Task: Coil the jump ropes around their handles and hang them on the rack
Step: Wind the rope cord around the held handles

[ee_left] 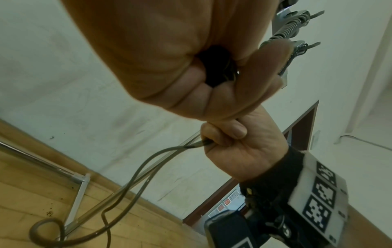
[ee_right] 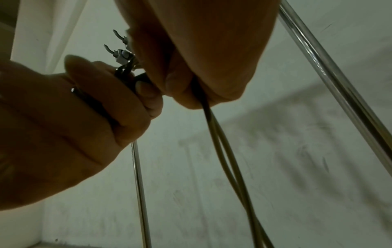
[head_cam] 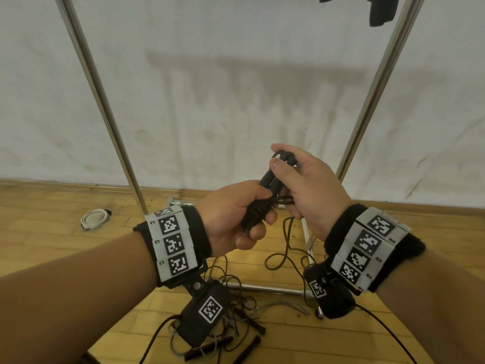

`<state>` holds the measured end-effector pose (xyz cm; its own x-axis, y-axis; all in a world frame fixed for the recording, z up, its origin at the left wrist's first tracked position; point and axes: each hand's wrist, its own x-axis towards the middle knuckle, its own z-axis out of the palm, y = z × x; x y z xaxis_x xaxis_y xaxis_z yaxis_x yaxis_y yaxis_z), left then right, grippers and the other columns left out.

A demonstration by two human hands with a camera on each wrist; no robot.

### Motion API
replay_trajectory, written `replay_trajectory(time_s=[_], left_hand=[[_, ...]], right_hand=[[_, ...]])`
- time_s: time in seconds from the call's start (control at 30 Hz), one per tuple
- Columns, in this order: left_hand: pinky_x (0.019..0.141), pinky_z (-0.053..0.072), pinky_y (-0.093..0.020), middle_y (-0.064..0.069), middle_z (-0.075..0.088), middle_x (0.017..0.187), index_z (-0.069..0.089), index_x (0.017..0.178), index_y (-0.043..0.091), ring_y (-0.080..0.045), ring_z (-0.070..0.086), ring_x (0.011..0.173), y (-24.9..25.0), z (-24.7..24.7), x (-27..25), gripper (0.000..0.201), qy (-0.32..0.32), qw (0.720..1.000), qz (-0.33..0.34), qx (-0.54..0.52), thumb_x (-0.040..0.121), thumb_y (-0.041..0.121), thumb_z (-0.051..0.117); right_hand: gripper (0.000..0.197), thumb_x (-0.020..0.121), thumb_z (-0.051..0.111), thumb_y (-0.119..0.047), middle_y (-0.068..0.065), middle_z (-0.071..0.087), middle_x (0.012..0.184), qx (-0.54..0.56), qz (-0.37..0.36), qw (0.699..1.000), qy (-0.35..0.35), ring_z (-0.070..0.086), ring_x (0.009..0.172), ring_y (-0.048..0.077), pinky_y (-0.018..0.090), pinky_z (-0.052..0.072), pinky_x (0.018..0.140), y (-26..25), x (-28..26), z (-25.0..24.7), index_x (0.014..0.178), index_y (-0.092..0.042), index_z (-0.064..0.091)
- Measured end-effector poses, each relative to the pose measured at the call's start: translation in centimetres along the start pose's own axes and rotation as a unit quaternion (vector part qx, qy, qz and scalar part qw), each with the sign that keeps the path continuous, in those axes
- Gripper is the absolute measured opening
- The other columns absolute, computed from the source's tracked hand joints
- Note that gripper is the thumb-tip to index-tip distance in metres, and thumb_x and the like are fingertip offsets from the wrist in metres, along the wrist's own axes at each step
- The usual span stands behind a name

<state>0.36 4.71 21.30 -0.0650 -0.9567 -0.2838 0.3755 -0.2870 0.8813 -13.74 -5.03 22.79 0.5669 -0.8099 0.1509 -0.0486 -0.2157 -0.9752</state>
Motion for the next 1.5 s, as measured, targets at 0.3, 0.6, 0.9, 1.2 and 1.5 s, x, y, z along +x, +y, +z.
replay_trajectory(time_s=[0.3,0.6,0.9,1.2,1.5], left_hand=[[0.036,0.043,-0.020,-0.004,0.060,0.076,0.049,0.140,0.010,-0.010,0.052,0.043,-0.1,-0.1,-0.3,0.040,-0.009,0.999,-0.001,-0.038,0.103,0.026,0.050],[0.040,0.050,-0.024,-0.005,0.063,0.075,0.052,0.136,0.009,-0.014,0.058,0.049,0.4,0.2,0.1,0.035,0.021,0.999,0.030,0.010,0.105,0.026,0.048],[0.047,0.049,-0.026,-0.010,0.067,0.072,0.061,0.100,0.010,-0.020,0.062,0.055,0.3,-0.1,0.4,0.026,0.017,0.992,0.056,0.110,0.097,0.035,0.065],[0.042,0.044,-0.024,-0.006,0.062,0.071,0.063,0.108,0.003,-0.014,0.054,0.052,1.0,-0.2,0.9,0.022,0.099,0.987,0.125,0.029,0.095,0.018,0.055],[0.045,0.056,-0.030,-0.015,0.067,0.075,0.062,0.110,0.015,-0.025,0.066,0.053,2.2,-2.3,-0.7,0.020,-0.002,0.994,0.107,0.034,0.090,0.010,0.064]], right_hand=[[0.012,0.102,0.060,-0.032,0.013,0.068,0.087,-0.030,-0.042,0.998,0.021,0.064,0.057,0.018,0.028,0.044,0.037,-0.3,0.3,0.2,0.102,-0.029,0.071],[0.017,0.103,0.055,-0.038,0.001,0.070,0.089,-0.054,-0.039,0.997,0.029,0.067,0.068,0.012,0.024,0.050,0.048,-0.5,0.8,0.3,0.111,-0.031,0.068],[0.016,0.104,0.054,-0.035,-0.006,0.072,0.096,-0.132,-0.059,0.989,0.017,0.070,0.086,0.014,0.045,0.061,0.084,-0.6,0.7,-0.4,0.110,-0.031,0.068],[0.039,0.106,0.052,-0.035,0.002,0.063,0.070,-0.094,-0.036,0.985,-0.137,0.048,0.047,0.010,0.021,0.037,0.043,-1.2,0.1,-0.5,0.144,-0.029,0.050],[0.021,0.108,0.049,-0.022,0.001,0.064,0.069,-0.172,0.059,0.923,-0.339,0.048,0.049,0.011,0.024,0.042,0.051,-1.1,0.4,-4.4,0.126,-0.021,0.060]])
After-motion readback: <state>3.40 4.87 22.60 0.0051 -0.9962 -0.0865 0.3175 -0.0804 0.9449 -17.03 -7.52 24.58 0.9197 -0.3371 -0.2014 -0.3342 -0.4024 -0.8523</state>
